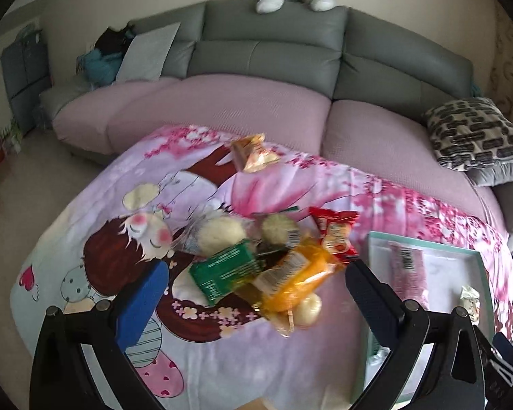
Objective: Organize snacks
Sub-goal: 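Move both open tools back toward the snack pile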
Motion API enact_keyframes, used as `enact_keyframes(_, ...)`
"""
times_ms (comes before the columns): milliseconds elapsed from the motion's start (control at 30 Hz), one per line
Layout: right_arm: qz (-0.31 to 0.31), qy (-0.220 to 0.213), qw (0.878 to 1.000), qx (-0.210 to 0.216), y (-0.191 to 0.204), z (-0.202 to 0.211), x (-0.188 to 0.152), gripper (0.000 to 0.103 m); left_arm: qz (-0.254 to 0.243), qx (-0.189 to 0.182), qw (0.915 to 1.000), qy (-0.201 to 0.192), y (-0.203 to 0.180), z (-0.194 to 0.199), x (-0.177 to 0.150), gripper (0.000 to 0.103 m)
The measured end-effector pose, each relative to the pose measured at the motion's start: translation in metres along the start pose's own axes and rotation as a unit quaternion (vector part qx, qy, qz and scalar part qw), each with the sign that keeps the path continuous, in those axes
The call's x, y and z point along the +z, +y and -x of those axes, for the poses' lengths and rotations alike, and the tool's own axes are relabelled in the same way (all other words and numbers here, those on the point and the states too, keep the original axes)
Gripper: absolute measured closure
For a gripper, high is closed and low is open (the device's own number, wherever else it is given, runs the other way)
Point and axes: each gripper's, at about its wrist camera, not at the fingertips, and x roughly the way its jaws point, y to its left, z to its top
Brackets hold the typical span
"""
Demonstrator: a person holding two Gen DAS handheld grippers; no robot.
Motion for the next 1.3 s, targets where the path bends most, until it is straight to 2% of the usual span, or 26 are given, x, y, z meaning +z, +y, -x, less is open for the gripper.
enact_keyframes(333,0.035,0.006,0.999,0.012,0.047,-0.016,0.0,0.0,0.008,-0.003,0.9993,0.036,0.032,-0.029,0.007,0.0)
enact_keyframes(533,0.061,-0.007,0.998,0.031,0.079,-0.014,-0.002,0.0,-0.004,0.005,0.9989,0.047,0.055,-0.035,0.013,0.0)
enact_keyframes(833,0.057,-0.008,0.996,0.069,0.112,-0.025,-0.006,0.0,-0.033,-0.006,0.997,0.07,0.073,-0.056,0.018,0.0)
enact_keyframes(1033,0.054,-0.012,0.996,0.073,0.129,-0.033,-0.003,0.0,-0.007,-0.023,0.9944,0.103,0.086,-0.079,0.017,0.0)
enact_keyframes(1167,0.071,-0.023,0.995,0.073,0.145,-0.033,0.001,0.0,0.007,-0.034,0.9926,0.116,0.089,-0.091,0.017,0.0)
enact_keyframes(1300,0.071,-0.014,0.994,0.086,0.159,-0.041,0.004,0.0,0.012,-0.032,0.9921,0.121,0.09,-0.095,0.016,0.0)
